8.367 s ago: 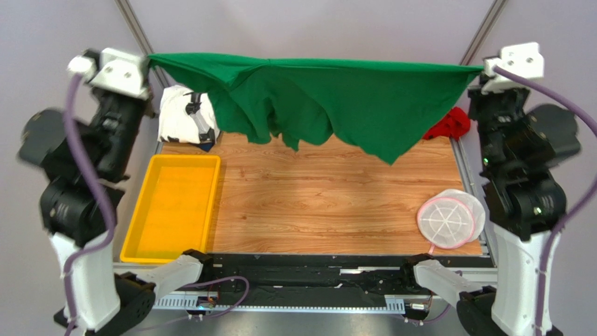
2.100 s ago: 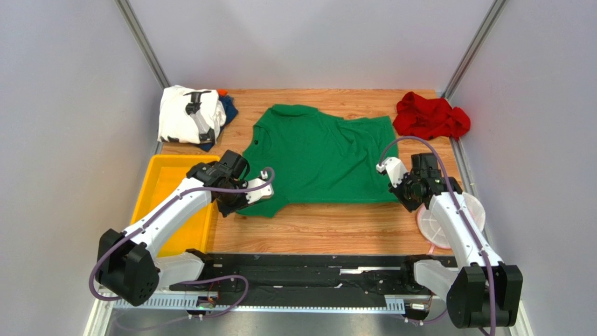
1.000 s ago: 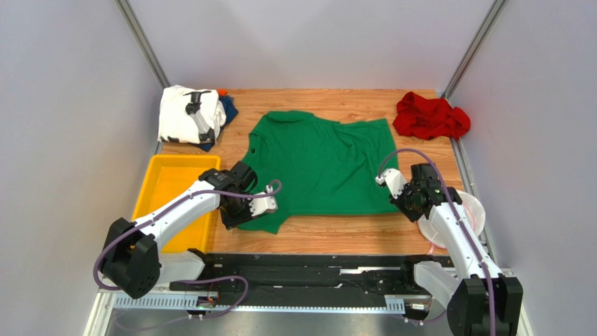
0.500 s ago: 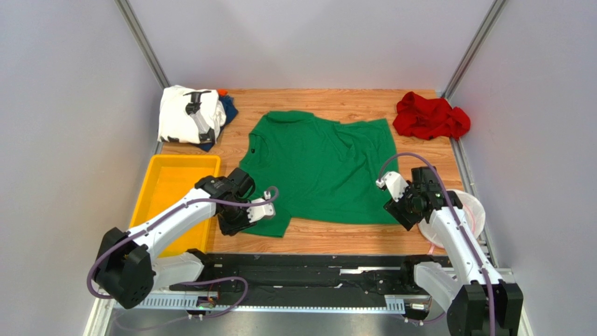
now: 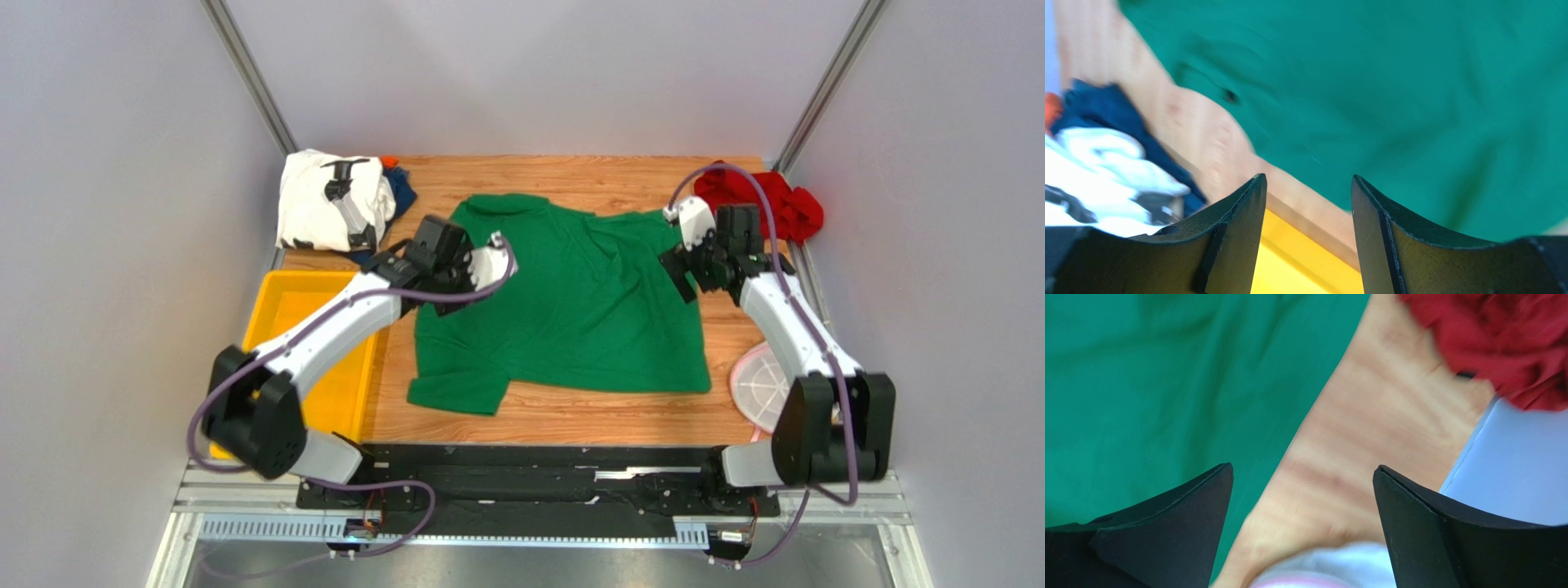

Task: Fold and stack the t-shirts
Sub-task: Flatten out the tshirt

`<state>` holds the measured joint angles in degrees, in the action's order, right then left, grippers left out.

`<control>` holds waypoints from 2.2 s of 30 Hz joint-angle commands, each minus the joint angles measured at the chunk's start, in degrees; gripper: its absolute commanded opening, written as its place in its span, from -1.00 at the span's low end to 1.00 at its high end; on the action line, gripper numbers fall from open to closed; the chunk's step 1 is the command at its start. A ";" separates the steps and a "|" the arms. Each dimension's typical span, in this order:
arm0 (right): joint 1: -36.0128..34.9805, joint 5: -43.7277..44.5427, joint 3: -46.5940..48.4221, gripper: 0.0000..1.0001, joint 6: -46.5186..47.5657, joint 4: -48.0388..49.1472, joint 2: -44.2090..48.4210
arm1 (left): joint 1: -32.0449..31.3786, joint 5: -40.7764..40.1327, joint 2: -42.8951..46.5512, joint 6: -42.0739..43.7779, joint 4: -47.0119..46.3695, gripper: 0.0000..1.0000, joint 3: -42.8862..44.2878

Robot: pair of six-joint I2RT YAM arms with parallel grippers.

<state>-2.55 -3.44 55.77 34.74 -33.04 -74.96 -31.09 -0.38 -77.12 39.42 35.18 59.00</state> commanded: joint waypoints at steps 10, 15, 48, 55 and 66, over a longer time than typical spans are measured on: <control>-2.29 10.38 36.85 0.80 -8.29 17.48 -38.91 | 10.70 -1.02 -43.18 0.04 -10.48 0.23 47.41; -2.38 11.26 42.31 0.79 -7.06 18.62 -46.50 | 11.05 -1.37 -54.77 0.66 -8.29 0.22 60.07; -2.38 12.32 37.93 0.78 -3.10 22.31 -48.79 | 11.93 -5.59 -55.41 5.58 -11.45 0.22 52.78; -2.46 13.02 38.19 0.78 -2.05 22.49 -49.06 | 12.55 -7.17 -62.17 6.81 -10.57 0.21 59.82; -2.46 15.39 41.26 0.78 0.50 22.75 -53.18 | 13.51 -8.58 -63.77 9.89 -10.13 0.21 60.09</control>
<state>-4.71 10.17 93.93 33.41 -12.58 -126.04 -18.13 -8.36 -141.23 47.29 25.32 118.80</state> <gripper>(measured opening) 0.890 0.607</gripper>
